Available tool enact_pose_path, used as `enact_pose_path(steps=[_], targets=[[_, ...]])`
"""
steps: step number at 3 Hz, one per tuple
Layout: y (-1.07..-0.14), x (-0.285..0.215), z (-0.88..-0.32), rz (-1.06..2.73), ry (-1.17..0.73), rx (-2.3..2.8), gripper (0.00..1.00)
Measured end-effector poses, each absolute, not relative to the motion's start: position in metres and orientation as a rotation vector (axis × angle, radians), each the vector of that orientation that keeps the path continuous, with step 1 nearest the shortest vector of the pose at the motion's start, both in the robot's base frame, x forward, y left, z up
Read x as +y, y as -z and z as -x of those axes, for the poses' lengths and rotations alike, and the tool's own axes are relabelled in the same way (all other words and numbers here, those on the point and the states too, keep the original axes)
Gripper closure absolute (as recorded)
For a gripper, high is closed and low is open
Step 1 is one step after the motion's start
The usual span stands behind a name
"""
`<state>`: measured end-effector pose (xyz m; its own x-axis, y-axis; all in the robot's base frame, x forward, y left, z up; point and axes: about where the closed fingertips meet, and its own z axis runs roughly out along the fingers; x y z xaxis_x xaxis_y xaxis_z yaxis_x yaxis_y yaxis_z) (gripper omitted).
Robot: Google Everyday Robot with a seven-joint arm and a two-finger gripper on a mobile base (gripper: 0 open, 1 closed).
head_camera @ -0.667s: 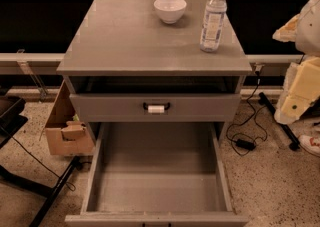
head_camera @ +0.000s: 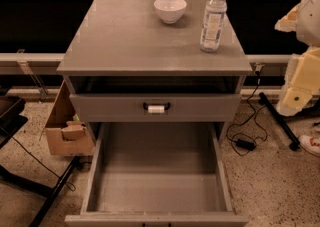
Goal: Close middle drawer
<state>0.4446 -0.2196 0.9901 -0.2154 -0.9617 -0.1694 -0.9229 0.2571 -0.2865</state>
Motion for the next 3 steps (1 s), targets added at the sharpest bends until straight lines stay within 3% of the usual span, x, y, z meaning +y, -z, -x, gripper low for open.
enact_pose_path(steps=[1,3], targets=[[-0.979,-0.227,-0.441,1.747,0.244,2.208,0.00],[-0.847,-0.282,-0.401,1.813,0.312,2.343,0.00]])
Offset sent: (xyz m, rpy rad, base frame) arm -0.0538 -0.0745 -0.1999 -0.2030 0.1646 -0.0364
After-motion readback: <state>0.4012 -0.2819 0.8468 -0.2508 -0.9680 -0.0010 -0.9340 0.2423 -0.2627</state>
